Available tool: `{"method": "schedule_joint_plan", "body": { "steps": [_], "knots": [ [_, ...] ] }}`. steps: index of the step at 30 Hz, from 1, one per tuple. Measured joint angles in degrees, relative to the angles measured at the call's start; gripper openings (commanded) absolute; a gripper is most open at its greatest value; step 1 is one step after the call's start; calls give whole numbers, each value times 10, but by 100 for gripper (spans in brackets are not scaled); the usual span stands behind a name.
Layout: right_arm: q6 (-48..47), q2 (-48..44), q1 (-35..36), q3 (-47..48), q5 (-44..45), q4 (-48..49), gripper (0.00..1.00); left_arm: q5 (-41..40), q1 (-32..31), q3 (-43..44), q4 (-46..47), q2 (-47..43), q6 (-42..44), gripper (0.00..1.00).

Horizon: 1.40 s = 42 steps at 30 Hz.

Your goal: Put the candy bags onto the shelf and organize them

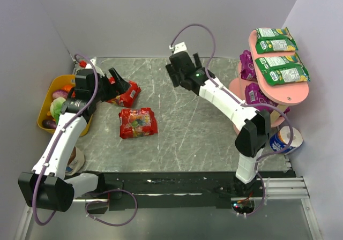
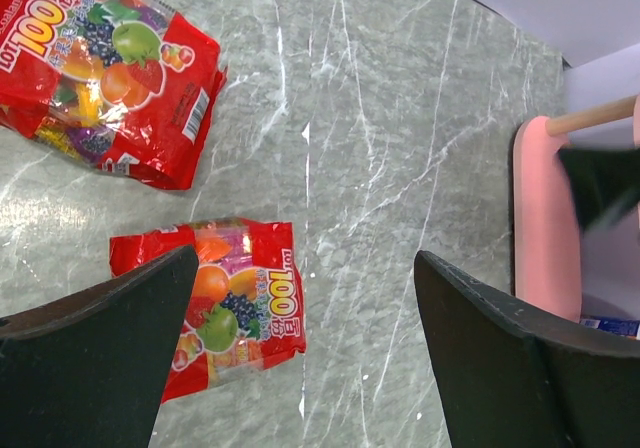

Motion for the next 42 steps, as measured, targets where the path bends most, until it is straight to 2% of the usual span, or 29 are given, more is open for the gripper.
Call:
{"method": "schedule_joint_plan", "body": {
  "steps": [9,16,23,30,33,38,42],
  "knots": [
    [160,-39,53,-135,-278,-18,91,0,0,-30,0,0,-3,96],
    [226,18,108,-147,-399,11,85,-4,0,-42,-3,1,-3,96],
    [262,89,118,-107,-454,36,74,-25,1,-43,-33,50,-11,99],
    [289,132,112,-92,-456,42,69,-25,1,-82,-54,120,-19,91],
    [294,134,105,-96,-458,44,64,-25,1,-95,-65,139,-19,88],
    [301,125,74,-159,-492,97,57,-18,1,-110,-67,158,-17,78],
    [304,121,48,-202,-526,122,57,-3,-1,-131,-63,168,-13,73]
  ]
}}
